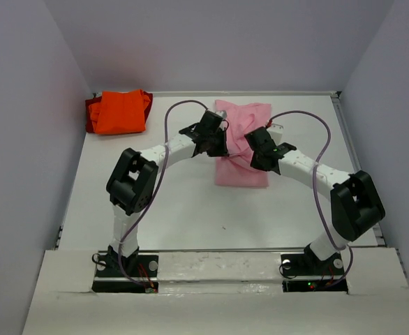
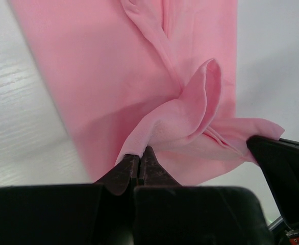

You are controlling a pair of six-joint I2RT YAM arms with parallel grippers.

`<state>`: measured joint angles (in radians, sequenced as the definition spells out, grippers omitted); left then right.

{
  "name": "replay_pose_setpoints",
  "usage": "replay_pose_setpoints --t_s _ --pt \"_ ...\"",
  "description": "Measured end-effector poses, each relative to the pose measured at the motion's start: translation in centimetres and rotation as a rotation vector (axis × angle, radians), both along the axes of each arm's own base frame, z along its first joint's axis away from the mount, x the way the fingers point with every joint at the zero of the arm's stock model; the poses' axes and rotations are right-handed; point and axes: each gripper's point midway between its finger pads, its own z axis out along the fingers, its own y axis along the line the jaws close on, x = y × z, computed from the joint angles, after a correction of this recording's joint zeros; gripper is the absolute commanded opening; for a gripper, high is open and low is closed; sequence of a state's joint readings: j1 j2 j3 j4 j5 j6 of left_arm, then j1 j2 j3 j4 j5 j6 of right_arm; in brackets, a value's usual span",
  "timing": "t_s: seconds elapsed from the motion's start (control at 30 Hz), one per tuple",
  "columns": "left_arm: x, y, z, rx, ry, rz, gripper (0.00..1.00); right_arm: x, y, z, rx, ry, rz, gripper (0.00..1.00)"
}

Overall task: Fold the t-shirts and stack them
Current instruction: Fold the tshirt

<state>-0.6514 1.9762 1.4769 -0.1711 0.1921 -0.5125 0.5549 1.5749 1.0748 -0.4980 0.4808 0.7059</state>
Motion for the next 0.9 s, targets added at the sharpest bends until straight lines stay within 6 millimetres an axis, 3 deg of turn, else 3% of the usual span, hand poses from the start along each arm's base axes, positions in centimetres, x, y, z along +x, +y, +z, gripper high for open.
replay_pose_setpoints --t_s 0.07,0.1,0.17,0.2,0.23,0.37,0.43,0.63,0.9 --pt "0.4 0.1 -0.2 0.004 0.004 0.004 0.11 1.0 0.0 0.4 -0.008 -0.016 -0.007 0.0" --pt "0.7 0.2 -0.5 0.01 0.009 0.008 0.32 1.4 0.1 0.5 -0.011 -0.022 -0.009 0.0" --pt "1.2 0.4 -1.0 0.019 0.016 0.014 0.52 1.9 0.1 0.6 -0.018 -0.027 -0.007 0.0" --pt "1.4 0.5 -1.1 0.025 0.021 0.018 0.8 2.0 0.1 0.7 -0.023 -0.028 -0.005 0.0" --pt "1.7 0.7 -1.4 0.034 0.025 0.021 0.9 2.2 0.0 0.8 -0.026 -0.031 -0.007 0.0" --pt "2.5 1.8 -2.1 0.054 0.056 0.051 0.99 2.8 -0.1 1.2 -0.038 -0.042 -0.005 0.0" --pt "2.9 2.5 -1.6 0.057 0.066 0.067 0.99 3.0 -0.2 1.2 -0.043 -0.042 -0.006 0.0" --pt "5.3 3.9 1.9 0.056 0.001 0.095 0.99 4.5 -0.6 0.4 -0.062 -0.028 -0.024 0.0" --pt "3.4 6.1 7.7 0.004 -0.087 0.077 0.99 7.2 -1.4 -0.1 -0.072 -0.024 -0.057 0.0"
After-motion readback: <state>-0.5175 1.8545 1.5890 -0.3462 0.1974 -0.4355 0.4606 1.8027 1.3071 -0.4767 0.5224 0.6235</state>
